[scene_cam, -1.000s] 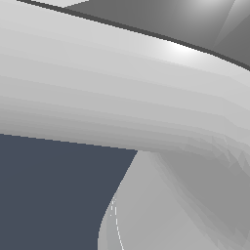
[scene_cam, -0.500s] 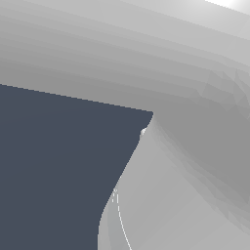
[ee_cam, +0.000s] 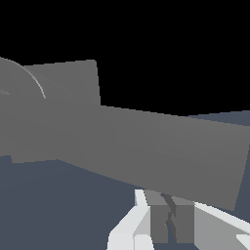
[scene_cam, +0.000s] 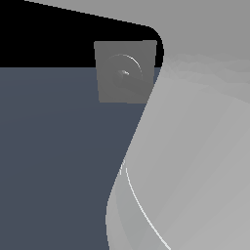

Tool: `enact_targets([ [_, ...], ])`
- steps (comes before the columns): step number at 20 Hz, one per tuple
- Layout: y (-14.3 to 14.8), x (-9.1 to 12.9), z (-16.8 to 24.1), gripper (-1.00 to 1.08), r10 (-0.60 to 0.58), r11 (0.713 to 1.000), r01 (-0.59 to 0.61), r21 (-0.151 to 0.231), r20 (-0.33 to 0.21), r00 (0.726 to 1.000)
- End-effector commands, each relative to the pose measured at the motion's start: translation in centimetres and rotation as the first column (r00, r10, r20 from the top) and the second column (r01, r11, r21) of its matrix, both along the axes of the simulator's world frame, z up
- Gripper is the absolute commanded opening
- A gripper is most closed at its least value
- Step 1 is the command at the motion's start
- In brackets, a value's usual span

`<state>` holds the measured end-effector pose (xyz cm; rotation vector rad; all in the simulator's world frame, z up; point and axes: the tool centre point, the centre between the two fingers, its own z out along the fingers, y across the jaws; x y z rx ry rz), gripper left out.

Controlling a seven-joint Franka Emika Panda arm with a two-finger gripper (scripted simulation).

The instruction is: Turn on the faucet by rotating a designated handle.

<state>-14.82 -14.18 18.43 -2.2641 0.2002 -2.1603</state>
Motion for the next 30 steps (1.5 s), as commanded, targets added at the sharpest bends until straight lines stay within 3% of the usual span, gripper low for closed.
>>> enact_targets([
  [1, -0.4, 0.2, 1.7, -1.0, -0.002, 1.0, 0.002, -0.011, 0.022, 1.0],
  [30, -2.6, 0.3, 11.4, -1.0, 0.002, 0.998, 0.001, -0.066, 0.045, 0.999],
])
